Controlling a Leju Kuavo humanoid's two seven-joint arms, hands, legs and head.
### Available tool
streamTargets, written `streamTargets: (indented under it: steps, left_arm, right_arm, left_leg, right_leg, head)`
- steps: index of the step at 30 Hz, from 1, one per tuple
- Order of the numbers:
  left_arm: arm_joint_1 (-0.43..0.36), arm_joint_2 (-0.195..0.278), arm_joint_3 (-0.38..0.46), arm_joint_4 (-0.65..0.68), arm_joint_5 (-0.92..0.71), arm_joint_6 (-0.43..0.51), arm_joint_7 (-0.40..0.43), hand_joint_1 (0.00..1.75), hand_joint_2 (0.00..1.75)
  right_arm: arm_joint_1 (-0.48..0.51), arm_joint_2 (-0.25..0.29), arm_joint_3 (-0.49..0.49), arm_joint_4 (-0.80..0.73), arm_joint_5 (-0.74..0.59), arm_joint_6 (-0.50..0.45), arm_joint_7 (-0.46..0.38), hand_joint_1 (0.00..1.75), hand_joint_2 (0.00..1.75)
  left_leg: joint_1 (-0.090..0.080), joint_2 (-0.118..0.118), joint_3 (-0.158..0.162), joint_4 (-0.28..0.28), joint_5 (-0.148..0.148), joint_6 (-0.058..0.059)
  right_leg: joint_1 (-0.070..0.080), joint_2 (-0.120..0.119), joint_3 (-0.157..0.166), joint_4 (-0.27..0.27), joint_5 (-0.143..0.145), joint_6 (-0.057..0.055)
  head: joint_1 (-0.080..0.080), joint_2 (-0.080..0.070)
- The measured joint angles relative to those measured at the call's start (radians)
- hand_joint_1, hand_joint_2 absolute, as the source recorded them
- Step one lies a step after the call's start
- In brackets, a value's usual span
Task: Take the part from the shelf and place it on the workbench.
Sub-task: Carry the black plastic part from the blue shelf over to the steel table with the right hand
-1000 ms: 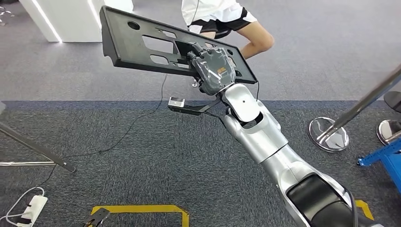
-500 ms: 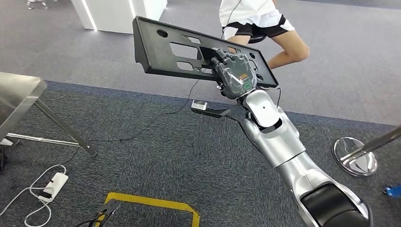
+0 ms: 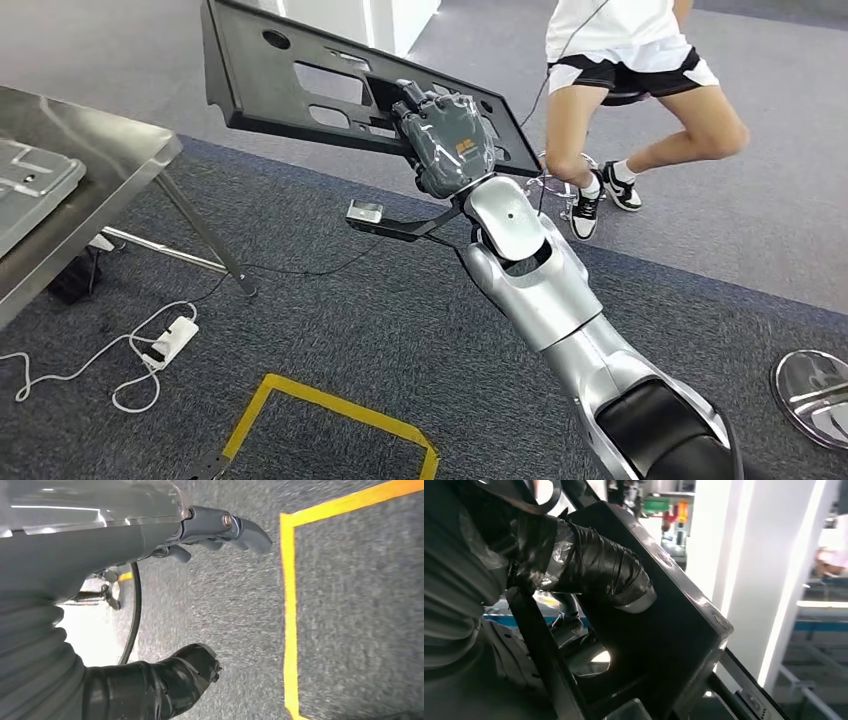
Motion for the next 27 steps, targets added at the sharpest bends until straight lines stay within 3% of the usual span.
streamTargets:
  steps: [2,4,5,7,9,11,12,14,16,18,20,22,24,26,27]
  left_arm:
    - [-0.006,0.004,0.0,0.0,-0.003,-0.006,0.002,0.0,1.75]
    - [-0.009,0.008,0.0,0.0,-0.004,-0.013,0.006,0.0,1.75]
    - [-0.01,0.009,0.0,0.0,-0.004,-0.017,0.009,0.0,1.75]
    - [-0.015,0.011,-0.001,0.0,-0.003,-0.028,0.016,0.0,1.75]
    - [-0.026,0.011,-0.004,0.0,0.0,-0.04,0.02,0.0,1.75]
    - [-0.033,0.011,-0.008,0.0,0.005,-0.051,0.021,0.0,1.75]
    - [-0.033,0.011,-0.01,0.0,0.007,-0.056,0.022,0.0,1.75]
    - [-0.034,0.011,-0.012,0.0,0.01,-0.062,0.024,0.0,1.75]
    - [-0.037,0.011,-0.013,0.0,0.011,-0.063,0.026,0.0,1.75]
    - [-0.039,0.012,-0.014,0.0,0.012,-0.063,0.027,0.0,1.75]
    - [-0.036,0.014,-0.015,0.0,0.012,-0.064,0.028,0.0,1.75]
    - [-0.033,0.015,-0.015,0.001,0.013,-0.064,0.029,0.0,1.75]
    - [-0.037,0.016,-0.015,0.001,0.013,-0.064,0.029,0.0,1.75]
    - [-0.04,0.016,-0.015,0.001,0.015,-0.065,0.03,0.0,1.75]
    - [-0.039,0.016,-0.015,0.001,0.015,-0.066,0.03,0.0,1.75]
  right_arm:
    - [-0.016,0.0,0.001,0.001,-0.004,-0.001,0.0,1.75,1.75]
    - [-0.028,0.0,0.001,0.003,-0.006,-0.001,0.0,1.75,1.75]
    - [-0.033,0.0,0.002,0.004,-0.006,-0.001,0.0,1.75,1.75]
    - [-0.044,-0.001,0.002,0.006,-0.009,0.0,0.001,1.75,1.75]
    - [-0.053,-0.003,0.002,0.01,-0.013,0.0,0.001,1.75,1.75]
    - [-0.055,-0.006,0.004,0.016,-0.016,0.001,0.001,1.75,1.75]
    - [-0.056,-0.006,0.005,0.019,-0.019,0.002,0.001,1.75,1.75]
    - [-0.06,-0.006,0.009,0.024,-0.024,0.002,0.001,1.75,1.75]
    - [-0.069,-0.006,0.011,0.026,-0.028,0.001,0.001,1.75,1.75]
    - [-0.076,-0.006,0.015,0.03,-0.03,0.002,0.001,1.75,1.75]
    - [-0.08,-0.005,0.018,0.033,-0.031,0.002,0.001,1.75,1.75]
    - [-0.085,-0.001,0.019,0.034,-0.031,0.002,0.001,1.75,1.75]
    - [-0.09,0.002,0.019,0.036,-0.032,0.002,0.001,1.75,1.75]
    - [-0.091,0.002,0.02,0.04,-0.033,0.002,0.0,1.75,1.75]
    - [-0.091,0.002,0.022,0.043,-0.033,0.002,0.0,1.75,1.75]
  left_leg:
    - [-0.008,0.018,0.037,-0.071,0.017,0.011]
    - [-0.011,0.001,0.038,-0.077,0.017,0.024]
    - [-0.009,-0.009,0.04,-0.08,0.018,0.029]
    - [-0.003,-0.027,0.044,-0.087,0.023,0.041]
    - [-0.001,-0.045,0.045,-0.089,0.025,0.049]
    - [-0.001,-0.069,0.043,-0.087,0.025,0.051]
    - [-0.001,-0.082,0.043,-0.085,0.025,0.051]
    - [-0.001,-0.107,0.042,-0.079,0.024,0.049]
    - [-0.001,-0.131,0.038,-0.073,0.023,0.043]
    - [0.002,-0.152,0.028,-0.071,0.027,0.032]
    - [0.006,-0.172,0.022,-0.077,0.033,0.019]
    - [0.004,-0.137,0.008,-0.053,0.016,0.009]
    - [0.001,-0.071,-0.036,0.043,-0.037,0.002]
    - [0.002,-0.045,-0.091,0.162,-0.086,-0.004]
    - [0.003,-0.041,-0.102,0.188,-0.089,-0.005]
  right_leg:
    - [0.005,-0.022,0.0,0.006,-0.007,0.008]
    - [0.007,-0.04,0.004,0.006,-0.011,0.016]
    - [0.005,-0.035,0.006,0.009,-0.016,0.021]
    - [-0.001,0.009,-0.01,0.052,-0.046,0.03]
    - [-0.006,0.063,-0.066,0.168,-0.105,0.034]
    - [-0.007,0.077,-0.124,0.277,-0.138,0.036]
    - [-0.008,0.079,-0.132,0.285,-0.127,0.036]
    - [-0.012,0.09,-0.096,0.197,-0.06,0.034]
    - [-0.018,0.132,-0.042,0.075,-0.009,0.032]
    - [-0.018,0.156,-0.022,0.028,-0.003,0.033]
    - [-0.017,0.135,-0.019,0.019,0.002,0.027]
    - [-0.019,0.11,-0.012,0.006,0.009,0.016]
    - [-0.017,0.084,-0.008,-0.002,0.012,0.008]
    - [-0.012,0.058,-0.008,-0.002,0.01,0.004]
    - [-0.011,0.045,-0.008,-0.001,0.009,0.004]
  head:
    - [0.001,0.0]
    - [0.003,0.0]
    - [0.003,0.0]
    - [0.003,0.0]
    - [0.003,0.0]
    - [0.003,0.0]
    - [0.003,0.0]
    - [0.003,0.0]
    - [0.003,0.0]
    - [0.003,0.0]
    - [0.003,0.0]
    - [0.001,0.0]
    - [-0.001,0.0]
    - [-0.001,0.0]
    - [-0.001,0.0]
